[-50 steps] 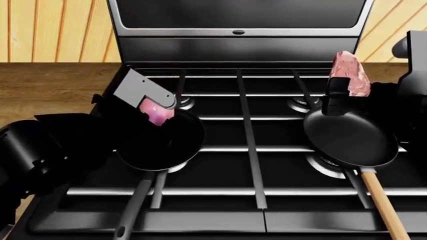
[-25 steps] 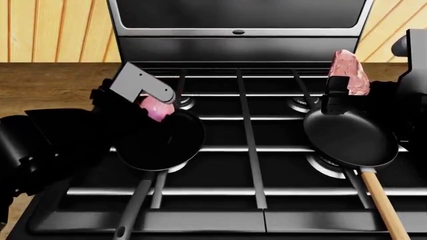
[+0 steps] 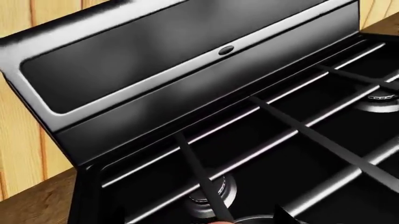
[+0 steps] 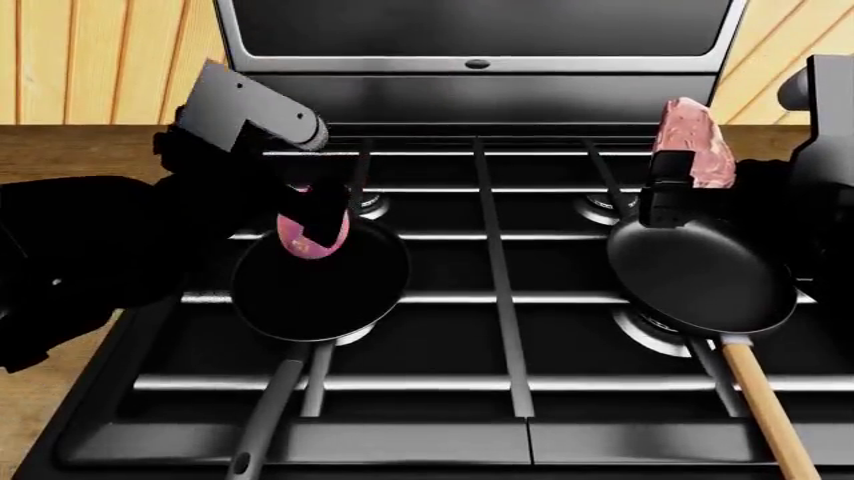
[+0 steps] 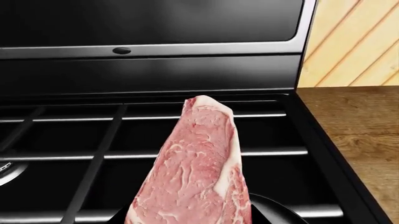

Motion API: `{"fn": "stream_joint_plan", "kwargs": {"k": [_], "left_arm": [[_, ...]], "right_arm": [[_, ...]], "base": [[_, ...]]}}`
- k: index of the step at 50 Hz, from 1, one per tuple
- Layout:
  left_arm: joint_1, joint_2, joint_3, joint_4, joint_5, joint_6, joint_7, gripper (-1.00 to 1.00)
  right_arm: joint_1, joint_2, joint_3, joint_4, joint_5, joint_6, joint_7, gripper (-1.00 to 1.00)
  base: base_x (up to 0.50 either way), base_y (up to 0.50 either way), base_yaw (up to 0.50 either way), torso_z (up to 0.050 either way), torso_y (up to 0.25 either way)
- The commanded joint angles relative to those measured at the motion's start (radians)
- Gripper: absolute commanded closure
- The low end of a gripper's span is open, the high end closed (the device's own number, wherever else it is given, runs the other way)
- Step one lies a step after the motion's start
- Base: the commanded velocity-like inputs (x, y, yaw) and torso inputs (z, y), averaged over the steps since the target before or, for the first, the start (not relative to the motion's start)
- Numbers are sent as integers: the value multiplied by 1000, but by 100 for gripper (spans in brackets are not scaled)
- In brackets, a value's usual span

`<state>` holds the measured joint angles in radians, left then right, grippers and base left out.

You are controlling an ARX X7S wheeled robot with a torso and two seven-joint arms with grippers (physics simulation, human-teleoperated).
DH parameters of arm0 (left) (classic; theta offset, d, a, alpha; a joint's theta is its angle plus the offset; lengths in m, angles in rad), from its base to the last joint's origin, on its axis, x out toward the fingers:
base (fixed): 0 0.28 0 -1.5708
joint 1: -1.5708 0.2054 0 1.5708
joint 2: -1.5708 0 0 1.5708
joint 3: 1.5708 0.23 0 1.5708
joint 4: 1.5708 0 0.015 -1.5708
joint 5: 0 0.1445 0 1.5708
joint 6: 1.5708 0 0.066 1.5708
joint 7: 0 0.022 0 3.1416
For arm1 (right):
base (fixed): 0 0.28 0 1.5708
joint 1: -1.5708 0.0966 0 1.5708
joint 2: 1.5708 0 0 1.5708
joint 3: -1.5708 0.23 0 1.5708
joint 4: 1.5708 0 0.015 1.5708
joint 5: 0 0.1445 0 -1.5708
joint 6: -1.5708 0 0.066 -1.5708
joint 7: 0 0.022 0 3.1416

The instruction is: Place both pans onto different burners. Then place the onion and the steak on different pans.

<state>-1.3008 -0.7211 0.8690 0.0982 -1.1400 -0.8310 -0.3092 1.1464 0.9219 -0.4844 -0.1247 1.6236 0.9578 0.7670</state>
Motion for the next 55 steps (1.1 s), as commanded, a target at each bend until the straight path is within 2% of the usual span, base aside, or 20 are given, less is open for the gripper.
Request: {"fn": "stream_joint_plan", "kwargs": {"k": [1,12,29,46,55], "left_arm": [[-28,3,-62,11,-46,19,-40,-100],[-34,11,-93,13,-67,33,-76,-100],[-12,17,-97,-15,-42,75,-60,-100],[-8,17,-92,-15,-39,74,-56,-100],[-4,13,-92,-8,-42,72,-61,-100]], "right_arm": [[10,1,5,-4,-21,8,-11,100],[17,5,-2,-4,-24,18,-12,100],[48,19,-32,9,17,92,-8,100],[-38,141,19,-44,108,67,27,100],[-69,165,26,-40,103,50,23,100]], "base": [[0,0,0,0,0],[0,0,0,0,0],[0,0,0,1,1],[0,0,0,0,0],[0,0,0,0,0]]}}
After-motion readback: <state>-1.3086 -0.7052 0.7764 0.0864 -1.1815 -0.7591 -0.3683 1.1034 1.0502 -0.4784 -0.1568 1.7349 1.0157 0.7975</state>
